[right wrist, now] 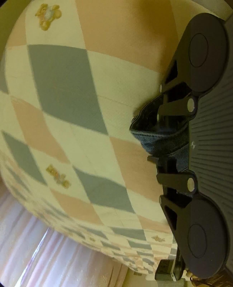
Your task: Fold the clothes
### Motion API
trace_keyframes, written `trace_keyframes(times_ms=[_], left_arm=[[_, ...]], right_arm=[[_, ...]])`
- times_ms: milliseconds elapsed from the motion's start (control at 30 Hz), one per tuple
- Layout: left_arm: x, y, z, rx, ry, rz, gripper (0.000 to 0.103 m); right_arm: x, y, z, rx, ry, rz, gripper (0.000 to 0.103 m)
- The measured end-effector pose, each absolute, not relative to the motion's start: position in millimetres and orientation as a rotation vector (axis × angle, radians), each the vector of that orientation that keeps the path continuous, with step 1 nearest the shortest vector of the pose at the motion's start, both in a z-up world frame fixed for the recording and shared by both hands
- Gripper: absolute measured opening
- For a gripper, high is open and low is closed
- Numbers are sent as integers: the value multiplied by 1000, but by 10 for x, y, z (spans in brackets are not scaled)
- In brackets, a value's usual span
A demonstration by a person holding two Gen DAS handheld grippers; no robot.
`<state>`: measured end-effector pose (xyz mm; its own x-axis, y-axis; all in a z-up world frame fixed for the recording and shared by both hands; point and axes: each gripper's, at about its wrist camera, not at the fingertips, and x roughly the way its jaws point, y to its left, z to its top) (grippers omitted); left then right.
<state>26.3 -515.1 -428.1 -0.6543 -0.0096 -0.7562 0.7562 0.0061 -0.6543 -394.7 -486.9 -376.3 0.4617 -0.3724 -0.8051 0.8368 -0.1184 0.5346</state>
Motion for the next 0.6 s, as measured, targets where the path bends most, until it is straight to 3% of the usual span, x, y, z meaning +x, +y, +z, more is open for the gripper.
trace_keyframes(times_ms=[133, 267, 367, 500, 600], left_arm=[[521, -4949, -4182, 557, 1623, -1701, 5], [609, -4893, -4353, 505, 1530, -1650, 0], [713, -4981, -4227, 517, 1312, -1630, 0], [852, -4916, -3837, 512, 1236, -1694, 0], [667, -4591, -3524, 559, 1191, -1844, 0]], right_arm=[[-3969, -4614, -3601, 1191, 459, -1174, 11], [-4107, -4494, -3997, 1314, 383, -1261, 13], [-3972, -4628, -3966, 1238, 419, -1318, 20], [-3831, -4677, -3782, 1129, 518, -1388, 37], [-3563, -4443, -3439, 864, 579, -1525, 39]])
